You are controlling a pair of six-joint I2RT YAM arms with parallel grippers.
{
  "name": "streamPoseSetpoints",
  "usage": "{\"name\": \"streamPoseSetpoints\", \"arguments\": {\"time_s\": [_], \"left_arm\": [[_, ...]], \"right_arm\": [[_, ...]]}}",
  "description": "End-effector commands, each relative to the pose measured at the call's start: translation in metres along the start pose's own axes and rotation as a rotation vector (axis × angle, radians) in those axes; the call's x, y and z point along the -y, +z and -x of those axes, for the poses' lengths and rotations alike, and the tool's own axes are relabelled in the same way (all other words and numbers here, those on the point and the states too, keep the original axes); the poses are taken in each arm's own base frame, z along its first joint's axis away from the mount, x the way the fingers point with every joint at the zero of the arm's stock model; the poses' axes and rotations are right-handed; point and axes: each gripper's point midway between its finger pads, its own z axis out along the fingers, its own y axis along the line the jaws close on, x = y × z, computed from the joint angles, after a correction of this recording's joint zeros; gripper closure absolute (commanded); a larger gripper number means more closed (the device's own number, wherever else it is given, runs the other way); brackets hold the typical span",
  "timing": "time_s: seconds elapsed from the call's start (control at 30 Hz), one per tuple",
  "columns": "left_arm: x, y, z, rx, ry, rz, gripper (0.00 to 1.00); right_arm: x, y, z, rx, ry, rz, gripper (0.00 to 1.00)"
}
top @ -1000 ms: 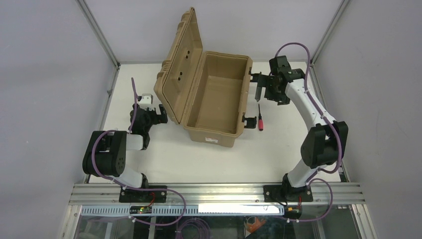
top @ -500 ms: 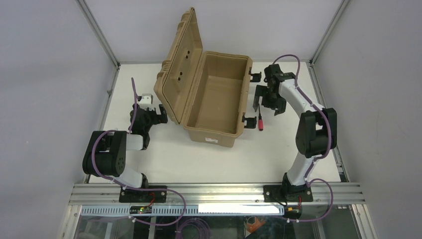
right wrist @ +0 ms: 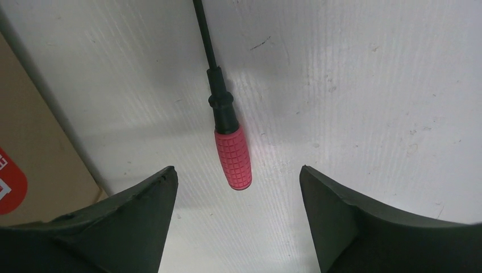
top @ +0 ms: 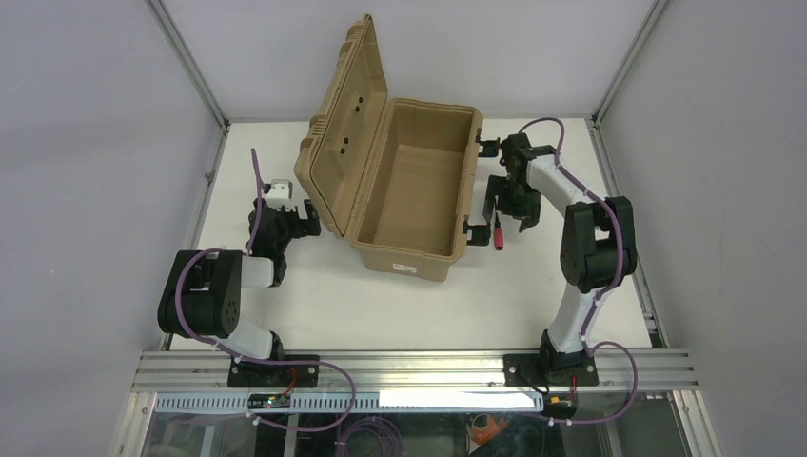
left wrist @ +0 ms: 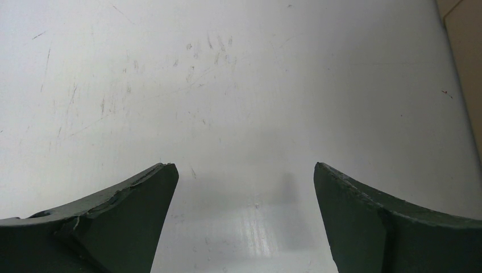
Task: Put the screwdriver in the bin
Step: Pick up the screwdriver from the center of the board.
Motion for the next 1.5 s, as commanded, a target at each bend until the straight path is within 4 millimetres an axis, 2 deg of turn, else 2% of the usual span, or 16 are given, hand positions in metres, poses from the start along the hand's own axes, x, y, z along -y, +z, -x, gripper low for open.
{"name": "streamPoseSetpoints", "arguments": {"time_s": [0.0,0.27,0.57,0.87,1.03,1.17,1.3,1.47], "left_arm": [[0.003,-0.001,0.019,0.063,-0.010,-0.020,0.01],[0.003,-0.001,0.019,0.064,-0.010,-0.020,0.01],[0.003,-0.001,0.019,0.064,-0.010,-0.020,0.01],[0.003,-0.001,0.019,0.063,-0.010,-0.021,0.01],[0.003,-0.001,0.019,0.064,-0.010,-0.020,0.01],[0.003,-0.001,0.019,0.064,-0.010,-0.021,0.01],[0.003,-0.001,0.019,0.063,-0.010,-0.020,0.01],[0.003,-0.001,0.019,0.063,-0.010,-0.020,0.01]], "right_arm": [[-0.007,0.008,0.003,-0.003,0.011,0.027,0.20],[-0.008,0.023,-0.002,-0.033,-0.005,-0.004,0.30],[-0.007,0.034,-0.007,-0.056,-0.023,-0.042,0.50],[-0.004,0.039,-0.007,-0.060,-0.033,-0.070,0.66],[-0.004,0.042,-0.009,-0.066,-0.038,-0.074,0.70],[-0.004,0.043,-0.009,-0.065,-0.039,-0.077,0.71],[-0.004,0.041,-0.008,-0.060,-0.041,-0.076,0.83],[-0.004,0.023,-0.002,-0.021,-0.035,-0.070,0.87]]}}
